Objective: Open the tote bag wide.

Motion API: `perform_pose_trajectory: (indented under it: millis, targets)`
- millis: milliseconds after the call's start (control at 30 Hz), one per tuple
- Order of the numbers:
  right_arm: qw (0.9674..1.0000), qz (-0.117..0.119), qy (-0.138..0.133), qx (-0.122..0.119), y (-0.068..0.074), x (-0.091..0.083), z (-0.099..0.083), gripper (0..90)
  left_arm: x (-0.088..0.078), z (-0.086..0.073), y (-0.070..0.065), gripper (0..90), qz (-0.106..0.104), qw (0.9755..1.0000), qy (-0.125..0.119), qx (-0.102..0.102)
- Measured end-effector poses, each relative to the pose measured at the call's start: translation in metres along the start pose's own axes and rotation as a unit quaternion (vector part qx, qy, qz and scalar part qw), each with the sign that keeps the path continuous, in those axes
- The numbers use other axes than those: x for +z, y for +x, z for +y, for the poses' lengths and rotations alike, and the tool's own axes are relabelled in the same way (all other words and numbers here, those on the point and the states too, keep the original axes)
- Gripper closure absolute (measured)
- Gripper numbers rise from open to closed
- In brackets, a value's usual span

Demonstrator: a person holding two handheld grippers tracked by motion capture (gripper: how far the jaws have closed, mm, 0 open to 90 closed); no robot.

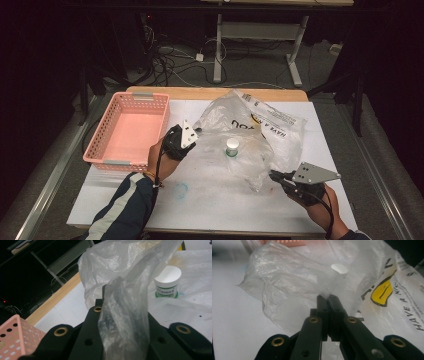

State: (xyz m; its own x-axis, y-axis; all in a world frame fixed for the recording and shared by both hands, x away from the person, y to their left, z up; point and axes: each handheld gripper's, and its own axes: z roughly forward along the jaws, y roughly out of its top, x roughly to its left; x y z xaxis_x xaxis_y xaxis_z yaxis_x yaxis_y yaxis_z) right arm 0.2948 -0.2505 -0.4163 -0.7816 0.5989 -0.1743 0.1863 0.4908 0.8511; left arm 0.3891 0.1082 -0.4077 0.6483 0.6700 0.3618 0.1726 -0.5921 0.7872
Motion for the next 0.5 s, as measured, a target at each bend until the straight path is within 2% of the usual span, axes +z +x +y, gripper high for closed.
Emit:
perform_pose_trajectory:
  millis: [67, 200, 500]
  targets:
    - [0.9999, -0.010, -0.008, 0.006, -0.002, -0.002, 0.001, 90.0, -0.001, 0.000, 0.002, 87.1, 0.007, 1.0000, -0.002, -0.004]
    - [0.9992, -0.025, -0.030, 0.012, -0.007, -0.007, 0.007, 90.0, -0.006, 0.001, 0.008, 87.1, 0.004, 0.9999, -0.010, -0.011]
    - [0.9979, -0.041, -0.050, -0.007, -0.012, -0.006, 0.025, 90.0, -0.011, 0.000, 0.018, 87.1, 0.008, 0.9994, -0.018, -0.029]
